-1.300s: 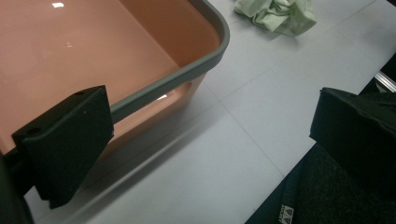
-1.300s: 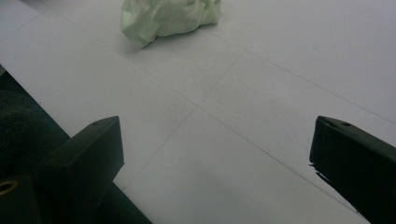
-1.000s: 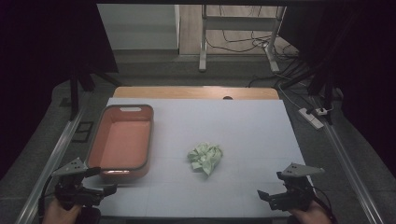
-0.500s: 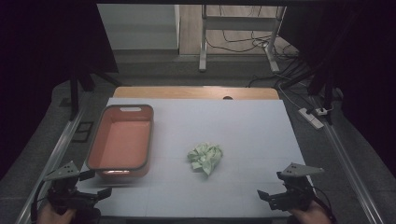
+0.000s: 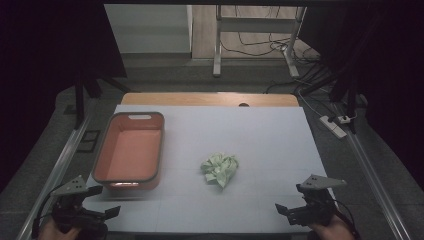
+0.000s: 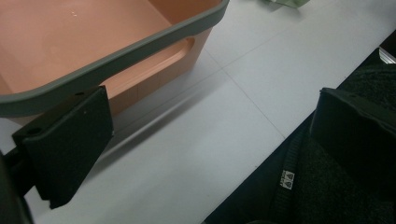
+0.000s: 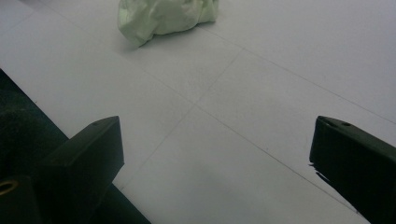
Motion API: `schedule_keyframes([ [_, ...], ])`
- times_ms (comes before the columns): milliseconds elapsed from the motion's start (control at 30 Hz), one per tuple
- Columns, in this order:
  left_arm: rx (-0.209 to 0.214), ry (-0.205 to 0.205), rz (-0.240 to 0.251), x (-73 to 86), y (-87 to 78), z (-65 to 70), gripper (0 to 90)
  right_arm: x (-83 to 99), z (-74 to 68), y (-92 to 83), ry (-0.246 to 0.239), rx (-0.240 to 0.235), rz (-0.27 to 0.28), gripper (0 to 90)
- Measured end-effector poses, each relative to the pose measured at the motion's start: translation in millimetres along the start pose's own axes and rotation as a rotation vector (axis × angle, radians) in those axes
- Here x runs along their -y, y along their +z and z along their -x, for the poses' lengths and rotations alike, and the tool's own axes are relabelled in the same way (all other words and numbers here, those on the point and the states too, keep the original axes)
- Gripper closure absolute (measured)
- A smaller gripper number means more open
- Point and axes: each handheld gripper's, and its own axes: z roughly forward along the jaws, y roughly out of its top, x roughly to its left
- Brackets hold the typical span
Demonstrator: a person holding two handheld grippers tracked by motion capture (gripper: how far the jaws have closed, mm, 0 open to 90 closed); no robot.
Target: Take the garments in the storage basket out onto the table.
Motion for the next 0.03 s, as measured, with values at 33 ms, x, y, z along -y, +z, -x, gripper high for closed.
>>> schedule_keyframes([
  [33,0.003,-0.001,-0.002,-0.6,0.3,-0.4,0.1,0.4,0.5,0.4,-0.002,0.002,-0.002,2.6],
])
